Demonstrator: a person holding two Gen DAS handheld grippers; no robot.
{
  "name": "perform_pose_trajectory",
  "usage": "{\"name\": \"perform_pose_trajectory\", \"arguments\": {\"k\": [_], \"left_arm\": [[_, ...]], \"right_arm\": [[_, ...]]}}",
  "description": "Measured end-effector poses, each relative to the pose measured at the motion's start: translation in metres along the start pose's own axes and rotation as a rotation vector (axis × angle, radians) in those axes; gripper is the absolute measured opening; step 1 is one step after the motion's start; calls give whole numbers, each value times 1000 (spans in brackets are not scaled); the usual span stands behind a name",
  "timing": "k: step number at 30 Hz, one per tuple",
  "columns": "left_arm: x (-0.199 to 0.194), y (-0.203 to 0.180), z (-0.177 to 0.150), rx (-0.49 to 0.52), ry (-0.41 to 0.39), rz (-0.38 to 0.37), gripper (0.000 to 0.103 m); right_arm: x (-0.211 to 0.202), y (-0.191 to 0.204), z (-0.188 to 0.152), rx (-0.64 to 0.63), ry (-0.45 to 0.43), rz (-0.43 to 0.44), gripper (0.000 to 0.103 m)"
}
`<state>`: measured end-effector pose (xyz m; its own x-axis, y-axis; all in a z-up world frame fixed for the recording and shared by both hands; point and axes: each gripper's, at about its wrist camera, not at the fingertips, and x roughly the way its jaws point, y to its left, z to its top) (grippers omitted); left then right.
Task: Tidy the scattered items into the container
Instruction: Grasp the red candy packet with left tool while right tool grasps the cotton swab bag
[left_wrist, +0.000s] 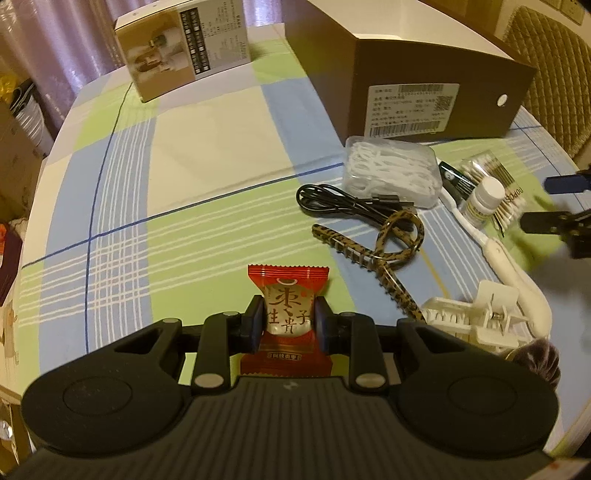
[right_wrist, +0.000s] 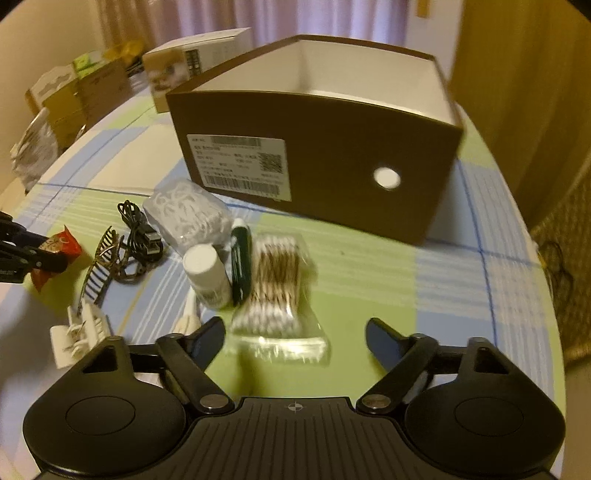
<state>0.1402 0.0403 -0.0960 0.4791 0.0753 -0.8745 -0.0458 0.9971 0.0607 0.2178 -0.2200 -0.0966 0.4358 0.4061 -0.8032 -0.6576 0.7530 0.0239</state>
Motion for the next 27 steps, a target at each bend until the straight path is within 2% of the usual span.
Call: {"name": "perform_pose_trajectory", "arguments": {"k": [3,8,11,18,19,23,27], "left_arm": [[-1,-1,-1,-9,3,10,24],[-2,0,-1,-30,8,22,24],[-1,0,-1,-35,11,25,24],[1,-3,0,-42,14,22,24],[1,-3,1,-43,14,22,24],[1,-5,2,-45,13,23,24],[1,-7,4,-46,11,26,24]], "right_arm": [[13,-1,5,-21,2,9,65],[22,-9,11,-16,18,51,38],[17,-14,9,-7,28,34,32],[-5,-33,-8,59,68,0,31],[-7,-36,-10,60,74,11,33],[-14,-40,-10,83,42,10,51],[-7,-35,0,93,25,6,52]]}}
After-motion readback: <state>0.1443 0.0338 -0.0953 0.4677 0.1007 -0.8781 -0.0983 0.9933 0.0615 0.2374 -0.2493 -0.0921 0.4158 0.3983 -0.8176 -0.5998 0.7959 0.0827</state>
